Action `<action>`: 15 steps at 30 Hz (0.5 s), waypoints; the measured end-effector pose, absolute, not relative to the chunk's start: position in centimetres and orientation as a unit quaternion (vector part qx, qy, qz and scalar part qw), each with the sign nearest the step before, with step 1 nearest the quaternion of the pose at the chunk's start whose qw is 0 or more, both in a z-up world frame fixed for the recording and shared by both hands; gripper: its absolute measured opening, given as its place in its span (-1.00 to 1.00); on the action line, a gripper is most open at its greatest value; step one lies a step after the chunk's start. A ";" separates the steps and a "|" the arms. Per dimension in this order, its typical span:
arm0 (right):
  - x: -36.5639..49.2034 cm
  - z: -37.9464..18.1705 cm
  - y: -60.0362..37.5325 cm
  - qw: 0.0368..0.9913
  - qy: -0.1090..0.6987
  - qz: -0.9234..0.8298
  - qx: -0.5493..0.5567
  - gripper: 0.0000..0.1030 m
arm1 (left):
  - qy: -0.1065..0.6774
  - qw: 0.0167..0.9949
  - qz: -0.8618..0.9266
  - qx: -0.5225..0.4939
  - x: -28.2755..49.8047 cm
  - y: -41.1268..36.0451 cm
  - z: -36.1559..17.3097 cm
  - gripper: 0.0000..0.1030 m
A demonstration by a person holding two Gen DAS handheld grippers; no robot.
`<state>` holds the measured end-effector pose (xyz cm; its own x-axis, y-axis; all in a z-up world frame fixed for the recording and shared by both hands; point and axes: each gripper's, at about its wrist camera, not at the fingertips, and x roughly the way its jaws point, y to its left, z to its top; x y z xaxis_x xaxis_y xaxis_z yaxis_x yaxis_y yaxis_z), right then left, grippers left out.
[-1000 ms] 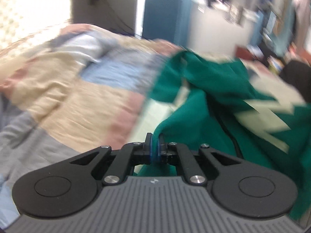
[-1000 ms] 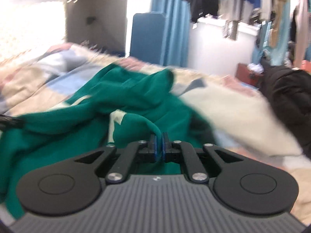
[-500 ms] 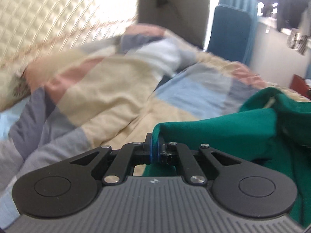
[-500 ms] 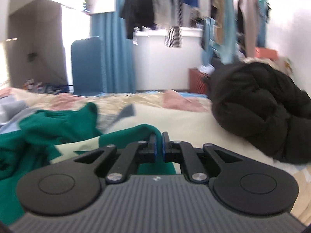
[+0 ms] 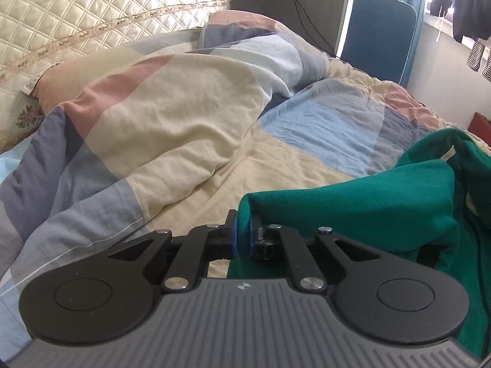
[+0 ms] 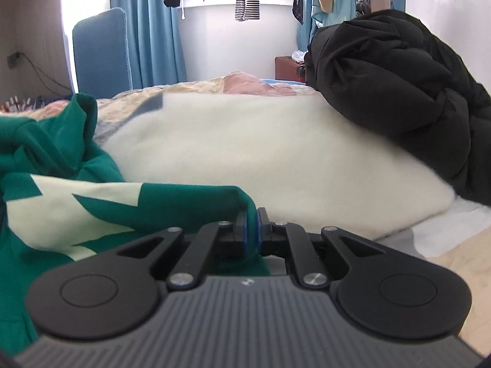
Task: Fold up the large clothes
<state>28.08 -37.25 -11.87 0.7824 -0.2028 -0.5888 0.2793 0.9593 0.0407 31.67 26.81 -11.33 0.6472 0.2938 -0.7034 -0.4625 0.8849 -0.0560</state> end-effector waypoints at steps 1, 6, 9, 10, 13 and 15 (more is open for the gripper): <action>27.9 -11.7 -37.3 0.943 0.301 -0.126 0.070 -0.80 | 0.361 0.901 0.211 -0.118 31.4 26.7 -11.1 -0.52; 26.9 -10.4 -37.2 0.948 0.279 -0.126 0.089 -0.66 | 0.327 0.914 0.213 -0.106 29.7 25.4 -9.5 0.41; 25.8 -9.0 -37.3 0.951 0.258 -0.127 0.114 0.17 | 0.308 0.927 0.183 -0.112 28.9 23.8 -8.0 0.41; 25.3 -8.4 -37.3 0.954 0.245 -0.121 0.122 0.33 | 0.303 0.931 0.171 -0.113 28.7 23.0 -7.5 0.41; 23.6 -6.8 -36.5 0.962 0.211 -0.103 0.139 0.32 | 0.283 0.946 0.123 -0.104 27.8 19.5 -5.8 0.41; 22.5 -5.6 -35.2 0.968 0.186 -0.089 0.142 0.33 | 0.277 0.950 0.085 -0.116 27.2 17.0 -5.4 0.41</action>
<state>22.45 -35.15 -5.61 0.9151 -0.1192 -0.3852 0.2251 0.9436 0.2427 27.19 17.00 -5.38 0.8323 0.0967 -0.5458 -0.2248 0.9590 -0.1728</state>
